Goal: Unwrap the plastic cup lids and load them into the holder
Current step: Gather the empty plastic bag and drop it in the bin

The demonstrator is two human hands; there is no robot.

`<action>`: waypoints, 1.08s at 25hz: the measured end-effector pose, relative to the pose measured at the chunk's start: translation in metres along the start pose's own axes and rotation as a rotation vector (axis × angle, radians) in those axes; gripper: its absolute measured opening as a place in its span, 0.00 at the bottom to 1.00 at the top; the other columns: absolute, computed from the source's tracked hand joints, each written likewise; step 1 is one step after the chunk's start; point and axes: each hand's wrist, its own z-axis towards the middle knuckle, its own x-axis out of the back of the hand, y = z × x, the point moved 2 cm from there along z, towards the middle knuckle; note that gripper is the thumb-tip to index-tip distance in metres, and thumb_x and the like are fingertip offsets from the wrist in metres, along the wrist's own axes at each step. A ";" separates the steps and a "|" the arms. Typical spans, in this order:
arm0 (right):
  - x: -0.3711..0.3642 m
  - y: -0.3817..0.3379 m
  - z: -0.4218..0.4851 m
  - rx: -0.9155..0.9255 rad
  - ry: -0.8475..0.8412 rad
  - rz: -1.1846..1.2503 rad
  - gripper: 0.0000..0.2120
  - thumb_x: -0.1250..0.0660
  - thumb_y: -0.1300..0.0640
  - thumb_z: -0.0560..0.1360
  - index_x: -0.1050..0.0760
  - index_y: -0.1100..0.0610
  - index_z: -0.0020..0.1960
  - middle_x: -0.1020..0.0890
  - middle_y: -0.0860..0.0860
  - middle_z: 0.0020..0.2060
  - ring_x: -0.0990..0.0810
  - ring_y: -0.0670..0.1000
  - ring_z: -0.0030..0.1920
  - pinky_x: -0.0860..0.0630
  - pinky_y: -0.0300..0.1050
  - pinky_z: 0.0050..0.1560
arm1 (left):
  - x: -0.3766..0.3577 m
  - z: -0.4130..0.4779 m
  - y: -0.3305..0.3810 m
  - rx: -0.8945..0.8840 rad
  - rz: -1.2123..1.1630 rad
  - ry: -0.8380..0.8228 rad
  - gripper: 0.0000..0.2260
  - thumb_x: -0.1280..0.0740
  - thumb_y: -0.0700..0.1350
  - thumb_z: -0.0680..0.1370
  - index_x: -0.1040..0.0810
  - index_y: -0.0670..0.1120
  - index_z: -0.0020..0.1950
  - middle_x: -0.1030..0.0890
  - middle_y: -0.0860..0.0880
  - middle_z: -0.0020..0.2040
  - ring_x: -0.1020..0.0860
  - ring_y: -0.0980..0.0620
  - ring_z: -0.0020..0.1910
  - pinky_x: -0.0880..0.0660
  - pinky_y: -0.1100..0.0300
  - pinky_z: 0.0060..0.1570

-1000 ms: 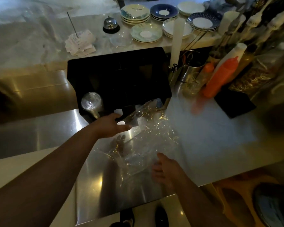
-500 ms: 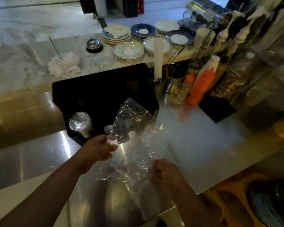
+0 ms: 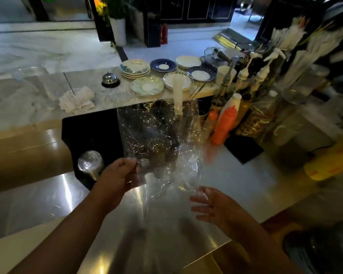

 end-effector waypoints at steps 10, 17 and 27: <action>0.014 -0.032 -0.024 0.824 0.243 -1.234 0.18 0.45 0.41 0.82 0.20 0.46 0.46 0.17 0.44 0.38 0.23 0.41 0.37 0.24 0.40 0.40 | -0.010 0.000 0.012 -0.036 0.025 0.086 0.11 0.34 0.44 0.86 0.17 0.45 0.46 0.17 0.49 0.34 0.19 0.52 0.31 0.18 0.56 0.33; 0.012 0.010 -0.025 0.053 0.159 -1.038 0.26 0.31 0.29 0.69 0.20 0.52 0.46 0.17 0.49 0.40 0.19 0.42 0.40 0.22 0.43 0.43 | -0.039 0.005 0.011 -0.048 -0.015 0.072 0.14 0.35 0.49 0.86 0.15 0.54 0.42 0.14 0.51 0.37 0.18 0.52 0.33 0.22 0.56 0.35; -0.108 0.012 -0.009 0.100 -0.174 -0.259 0.11 0.29 0.52 0.78 0.17 0.60 0.46 0.15 0.48 0.34 0.19 0.43 0.31 0.22 0.37 0.35 | -0.065 0.011 0.009 -0.051 -0.078 0.086 0.10 0.37 0.45 0.87 0.22 0.41 0.62 0.13 0.48 0.48 0.17 0.47 0.42 0.17 0.50 0.40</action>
